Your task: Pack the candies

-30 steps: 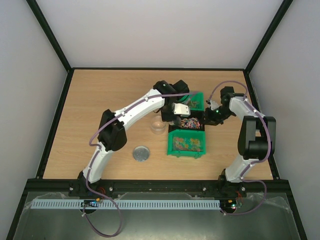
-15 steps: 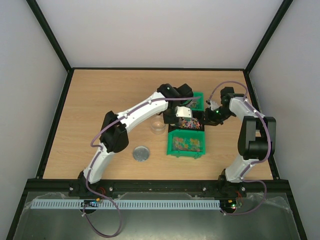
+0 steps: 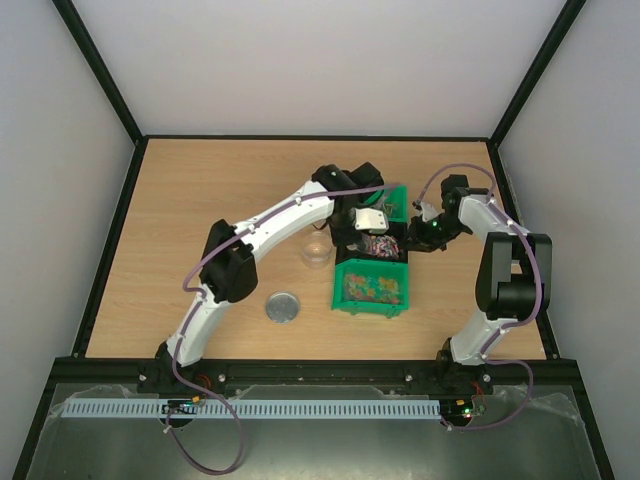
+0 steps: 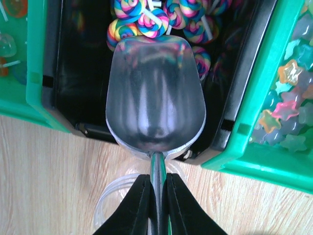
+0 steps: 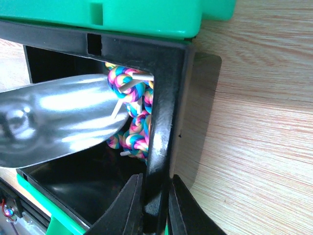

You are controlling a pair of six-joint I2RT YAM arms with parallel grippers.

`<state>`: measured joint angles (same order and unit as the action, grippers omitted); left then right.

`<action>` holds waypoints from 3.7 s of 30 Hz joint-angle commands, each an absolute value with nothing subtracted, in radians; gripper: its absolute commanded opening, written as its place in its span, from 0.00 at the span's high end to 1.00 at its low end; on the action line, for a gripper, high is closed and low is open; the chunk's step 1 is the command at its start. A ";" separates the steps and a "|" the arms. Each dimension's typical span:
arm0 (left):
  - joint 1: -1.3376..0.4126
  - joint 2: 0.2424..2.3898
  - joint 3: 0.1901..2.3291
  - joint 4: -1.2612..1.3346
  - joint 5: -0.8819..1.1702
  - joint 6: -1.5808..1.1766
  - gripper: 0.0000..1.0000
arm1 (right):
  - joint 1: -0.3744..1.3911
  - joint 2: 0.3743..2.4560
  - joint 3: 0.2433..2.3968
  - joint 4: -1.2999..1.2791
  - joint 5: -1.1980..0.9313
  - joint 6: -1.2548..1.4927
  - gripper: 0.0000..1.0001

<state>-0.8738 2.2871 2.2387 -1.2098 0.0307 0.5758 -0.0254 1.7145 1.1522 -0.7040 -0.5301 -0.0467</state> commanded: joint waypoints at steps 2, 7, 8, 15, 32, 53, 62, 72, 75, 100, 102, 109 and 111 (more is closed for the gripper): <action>-0.883 2.356 2.178 -1.049 0.223 0.531 0.98 | 0.012 1.698 1.140 -0.728 -0.631 -0.074 0.92; -0.874 2.357 2.142 -0.949 0.287 0.493 0.98 | 0.012 1.694 1.137 -0.726 -0.630 -0.078 0.95; -0.871 2.355 2.134 -0.928 0.307 0.483 0.98 | 0.011 1.694 1.135 -0.726 -0.632 -0.078 0.95; -0.850 2.291 1.956 -0.691 0.409 0.403 0.98 | 0.012 1.693 1.129 -0.719 -0.639 -0.084 0.99; -0.746 2.048 1.492 -0.148 0.650 0.360 0.98 | 0.006 1.694 1.126 -0.732 -0.602 -0.111 0.99; -0.753 1.933 1.325 -0.021 0.646 0.344 0.98 | 0.004 1.702 1.125 -0.734 -0.594 -0.121 0.99; -0.789 2.037 1.371 0.003 0.580 0.360 0.98 | 0.004 1.708 1.122 -0.731 -0.625 -0.124 0.99; -0.767 1.962 1.209 0.169 0.555 0.391 0.98 | 0.003 1.704 1.125 -0.744 -0.610 -0.140 0.98; -0.731 1.923 1.149 0.268 0.600 0.336 0.98 | -0.006 1.706 1.127 -0.747 -0.603 -0.150 0.99; -0.720 1.859 1.005 0.484 0.555 0.306 0.98 | -0.037 1.726 1.162 -0.808 -0.578 -0.215 0.99; -0.732 1.872 1.030 0.493 0.550 0.277 0.98 | -0.037 1.727 1.167 -0.806 -0.577 -0.210 0.99; -0.764 1.948 1.033 0.463 0.536 0.346 0.98 | -0.037 1.730 1.173 -0.805 -0.579 -0.212 0.99; -0.773 1.956 1.037 0.485 0.535 0.346 0.98 | -0.037 1.731 1.171 -0.804 -0.580 -0.212 0.99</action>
